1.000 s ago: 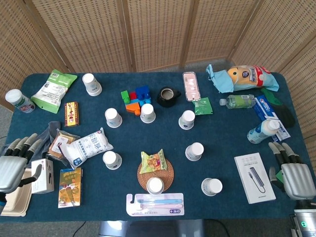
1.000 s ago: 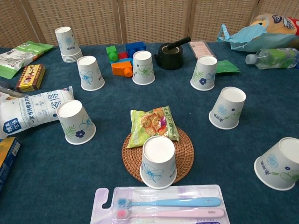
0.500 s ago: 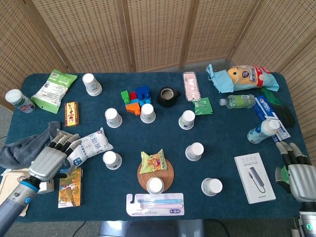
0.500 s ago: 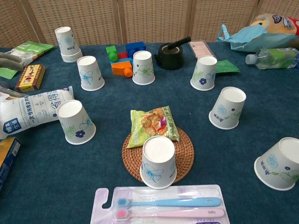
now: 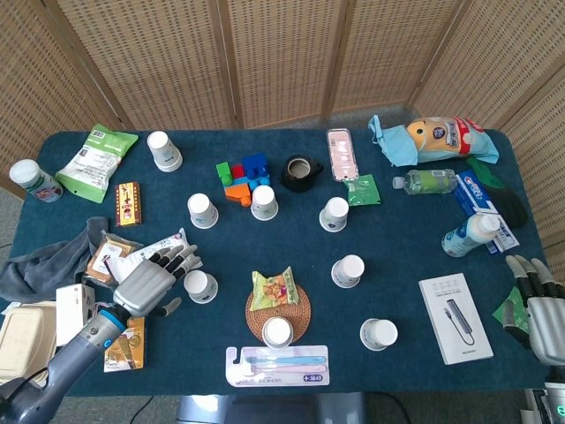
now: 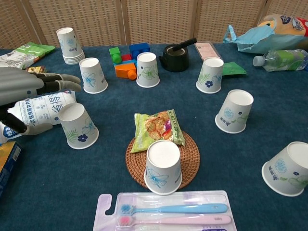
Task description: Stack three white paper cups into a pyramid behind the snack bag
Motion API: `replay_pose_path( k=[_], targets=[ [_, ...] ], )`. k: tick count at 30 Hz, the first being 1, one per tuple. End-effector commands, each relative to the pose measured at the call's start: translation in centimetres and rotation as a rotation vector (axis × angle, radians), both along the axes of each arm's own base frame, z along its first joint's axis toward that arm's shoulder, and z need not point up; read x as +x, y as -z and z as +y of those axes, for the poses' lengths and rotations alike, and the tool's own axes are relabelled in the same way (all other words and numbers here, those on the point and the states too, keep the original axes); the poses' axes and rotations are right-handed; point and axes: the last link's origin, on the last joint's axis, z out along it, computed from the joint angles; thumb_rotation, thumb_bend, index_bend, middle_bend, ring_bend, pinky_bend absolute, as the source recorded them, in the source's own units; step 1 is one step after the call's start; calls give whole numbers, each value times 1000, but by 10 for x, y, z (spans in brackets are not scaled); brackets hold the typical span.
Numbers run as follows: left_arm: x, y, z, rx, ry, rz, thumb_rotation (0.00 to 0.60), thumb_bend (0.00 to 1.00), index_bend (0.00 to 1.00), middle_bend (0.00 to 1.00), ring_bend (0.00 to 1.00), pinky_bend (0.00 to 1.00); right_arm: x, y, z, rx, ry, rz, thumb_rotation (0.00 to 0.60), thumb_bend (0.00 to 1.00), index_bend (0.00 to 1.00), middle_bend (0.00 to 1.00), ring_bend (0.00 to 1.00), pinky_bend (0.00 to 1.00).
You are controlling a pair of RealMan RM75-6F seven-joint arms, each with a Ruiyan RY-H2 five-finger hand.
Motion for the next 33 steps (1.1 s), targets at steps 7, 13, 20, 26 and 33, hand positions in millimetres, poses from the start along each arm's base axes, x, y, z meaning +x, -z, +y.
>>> replay_pose_path(
  k=[7,13,20,26,33],
  targets=[
    [21,36,13,-49,38,-30,481,432,0,0,0,234,-1,-1,1,-6,5,0,529,672,65,124,80,270],
    [24,51,14,-91,26,-76,598,431,86,33,148,410,-3,-2,4,-14,20,-1,530,673,66,124,80,270],
    [23,53,16,-82,26,-87,600,432,195,97,209,486,-5,-2,5,-16,32,-6,526,674,66,124,80,270],
    [27,53,20,-56,34,-128,600,433,328,209,312,551,-5,-1,4,-13,33,-8,528,672,68,124,80,270],
    [30,44,30,-21,47,-141,600,432,340,227,325,569,-5,-1,4,-15,35,-10,530,673,68,124,80,270]
  ],
)
